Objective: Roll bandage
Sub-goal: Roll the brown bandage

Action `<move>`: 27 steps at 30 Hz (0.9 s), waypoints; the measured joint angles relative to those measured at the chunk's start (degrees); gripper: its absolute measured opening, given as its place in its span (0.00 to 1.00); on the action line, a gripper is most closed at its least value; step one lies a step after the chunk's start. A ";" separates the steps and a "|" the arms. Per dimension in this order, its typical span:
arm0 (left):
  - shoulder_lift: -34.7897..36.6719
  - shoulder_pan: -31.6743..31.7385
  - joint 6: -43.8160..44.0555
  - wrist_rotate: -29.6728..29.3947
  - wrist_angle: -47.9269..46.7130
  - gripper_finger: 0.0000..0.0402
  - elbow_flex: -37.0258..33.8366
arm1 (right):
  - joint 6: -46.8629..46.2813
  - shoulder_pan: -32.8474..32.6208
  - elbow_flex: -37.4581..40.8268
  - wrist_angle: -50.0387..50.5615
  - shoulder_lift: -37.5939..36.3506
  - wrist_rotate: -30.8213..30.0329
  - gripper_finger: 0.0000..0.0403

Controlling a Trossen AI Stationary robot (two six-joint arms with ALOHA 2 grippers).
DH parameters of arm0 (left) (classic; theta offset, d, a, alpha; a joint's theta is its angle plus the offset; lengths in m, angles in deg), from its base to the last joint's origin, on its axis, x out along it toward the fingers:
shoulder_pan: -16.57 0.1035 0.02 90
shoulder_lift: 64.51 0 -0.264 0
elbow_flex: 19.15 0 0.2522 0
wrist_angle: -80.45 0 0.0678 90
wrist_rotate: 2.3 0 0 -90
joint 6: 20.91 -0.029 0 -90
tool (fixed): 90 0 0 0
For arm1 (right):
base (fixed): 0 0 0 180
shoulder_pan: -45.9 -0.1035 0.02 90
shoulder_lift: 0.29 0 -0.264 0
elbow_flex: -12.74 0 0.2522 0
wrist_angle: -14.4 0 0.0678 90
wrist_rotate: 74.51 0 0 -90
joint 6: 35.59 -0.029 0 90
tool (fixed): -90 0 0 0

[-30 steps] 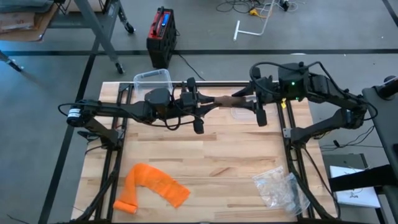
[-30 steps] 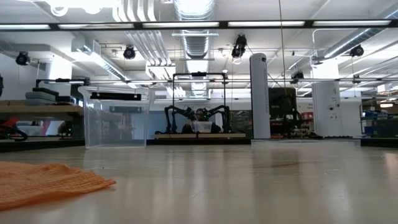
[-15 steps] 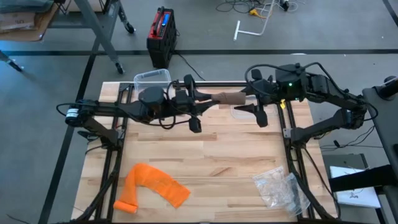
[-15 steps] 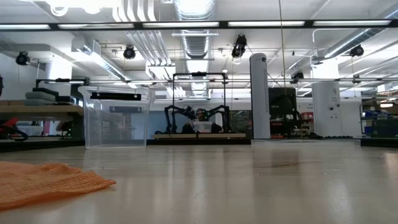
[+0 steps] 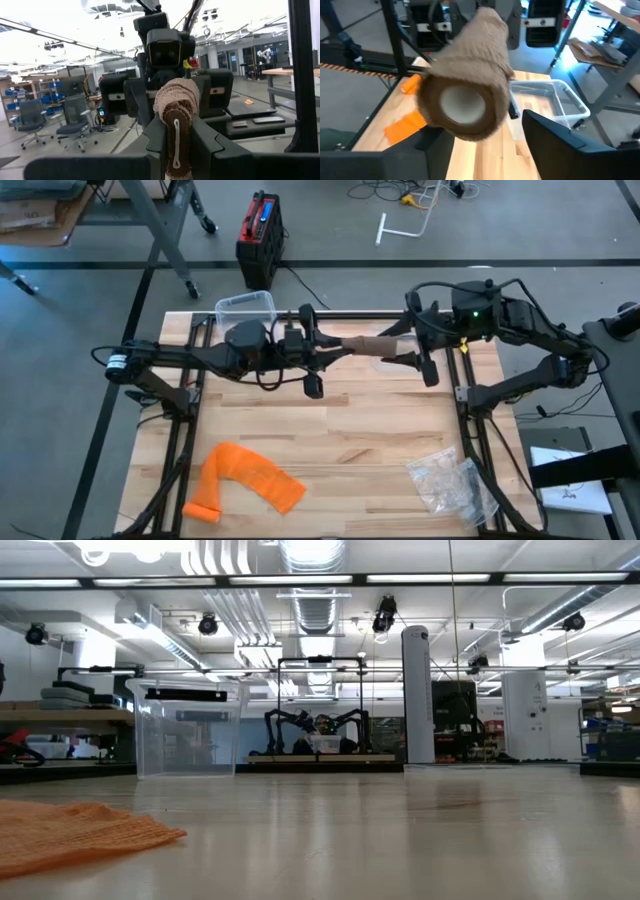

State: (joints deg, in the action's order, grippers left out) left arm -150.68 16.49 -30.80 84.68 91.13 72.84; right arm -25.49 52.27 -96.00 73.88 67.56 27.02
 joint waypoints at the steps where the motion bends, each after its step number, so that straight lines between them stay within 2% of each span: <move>1: 0.00 0.00 -0.09 -0.04 -0.11 0.10 -0.02 | 0.02 -0.01 0.00 0.00 -0.23 0.32 0.59; 8: -0.07 0.09 -0.22 -0.42 -0.47 0.10 -0.16 | 0.00 -0.13 -0.22 -1.32 -1.75 0.68 0.69; 13: -0.07 0.07 -0.22 -0.42 0.09 0.10 -0.16 | -1.52 -0.13 -0.22 -1.82 -0.83 0.50 0.69; 19: -0.26 0.07 -0.21 -0.40 0.41 0.10 -0.16 | -1.54 -0.13 -0.18 -5.35 1.46 0.48 0.58; 27: -0.24 0.07 -1.22 -0.46 0.45 0.12 -0.15 | -2.78 -0.11 -0.17 -7.14 1.59 0.26 0.33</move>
State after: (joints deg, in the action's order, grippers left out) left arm -150.92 16.56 -32.02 84.22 91.58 72.69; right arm -28.27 52.17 -96.17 66.74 69.16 27.29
